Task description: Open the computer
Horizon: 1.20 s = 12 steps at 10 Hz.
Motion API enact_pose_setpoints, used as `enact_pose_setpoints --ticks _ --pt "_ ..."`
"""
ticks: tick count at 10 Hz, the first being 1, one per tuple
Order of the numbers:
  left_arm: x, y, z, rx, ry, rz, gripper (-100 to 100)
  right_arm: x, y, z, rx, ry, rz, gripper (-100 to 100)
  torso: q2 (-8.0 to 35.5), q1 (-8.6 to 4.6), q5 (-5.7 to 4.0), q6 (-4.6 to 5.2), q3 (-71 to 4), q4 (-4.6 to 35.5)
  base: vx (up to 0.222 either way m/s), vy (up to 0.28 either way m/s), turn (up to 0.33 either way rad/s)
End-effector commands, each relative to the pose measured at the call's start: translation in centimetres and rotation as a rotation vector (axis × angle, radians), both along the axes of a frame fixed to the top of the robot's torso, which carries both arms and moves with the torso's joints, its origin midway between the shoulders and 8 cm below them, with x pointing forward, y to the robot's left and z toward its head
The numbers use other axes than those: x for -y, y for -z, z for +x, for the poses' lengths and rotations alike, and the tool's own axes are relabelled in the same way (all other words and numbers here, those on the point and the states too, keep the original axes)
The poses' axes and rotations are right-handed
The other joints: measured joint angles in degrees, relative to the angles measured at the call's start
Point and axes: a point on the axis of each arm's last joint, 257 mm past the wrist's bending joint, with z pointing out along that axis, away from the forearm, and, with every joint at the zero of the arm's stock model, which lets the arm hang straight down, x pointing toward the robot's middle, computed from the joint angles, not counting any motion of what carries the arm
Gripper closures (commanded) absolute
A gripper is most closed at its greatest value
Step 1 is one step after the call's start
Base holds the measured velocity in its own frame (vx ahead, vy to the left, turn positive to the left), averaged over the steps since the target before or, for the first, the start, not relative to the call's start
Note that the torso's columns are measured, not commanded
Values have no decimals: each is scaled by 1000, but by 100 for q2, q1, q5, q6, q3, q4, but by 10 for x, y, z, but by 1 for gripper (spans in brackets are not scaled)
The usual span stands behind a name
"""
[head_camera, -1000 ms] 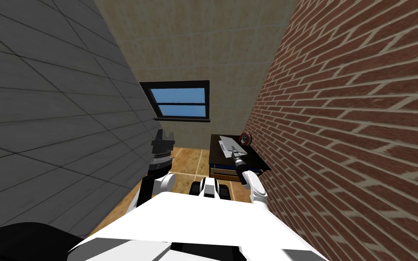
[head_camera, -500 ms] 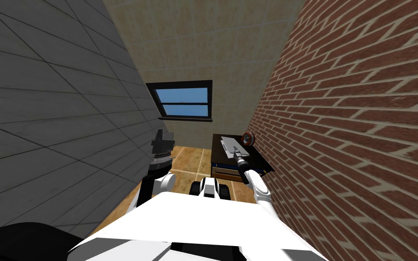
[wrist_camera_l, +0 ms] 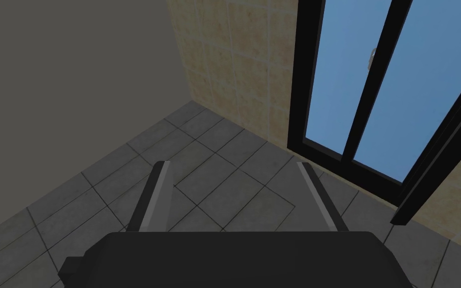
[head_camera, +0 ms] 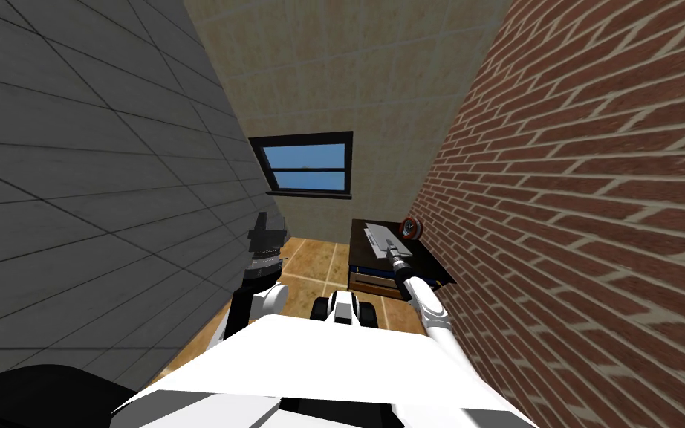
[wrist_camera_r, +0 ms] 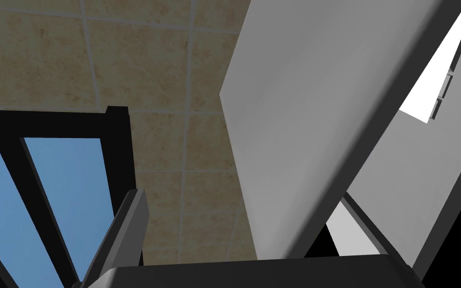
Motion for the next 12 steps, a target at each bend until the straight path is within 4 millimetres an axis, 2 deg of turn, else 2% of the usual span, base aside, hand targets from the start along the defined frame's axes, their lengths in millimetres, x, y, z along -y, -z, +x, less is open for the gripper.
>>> enact_pose_setpoints --ticks 1,2,5,6,7,8,9,10,12 --pt "0 0 0 0 0 0 0 4 -4 1 1 6 21 -100 -4 -2 0 0 -2 -1 -6 11 -21" --pt "0 0 0 0 0 0 0 4 -4 1 0 8 36 -100 -10 -7 -3 -3 -6 -3 0 0 0" --pt "0 0 0 0 0 0 0 41 -12 8 3 54 -19 -100 2 0 2 1 1 1 -45 34 124" --pt "0 0 0 0 0 0 0 47 -14 8 1 60 24 -100 2 5 0 -3 2 -2 -58 55 81" --pt "0 0 0 0 0 0 0 38 -10 7 -7 48 33 -100 -4 -5 -4 0 -2 -7 -30 22 4" --pt "0 0 0 0 0 0 0 41 -12 8 -1 68 85 -100 -20 -17 -11 -1 -9 -12 0 0 0" --pt "0 0 0 0 0 0 0 47 -14 8 1 63 43 -100 -29 -24 -12 -2 -17 -15 6 -7 0" --pt "0 0 0 0 0 0 0 47 -15 8 1 66 77 -100 -29 -23 -11 -2 -17 -15 9 -8 1" --pt "0 0 0 0 0 0 0 47 -14 8 1 61 35 -100 -16 -9 -8 -3 -8 -11 3 -2 0"
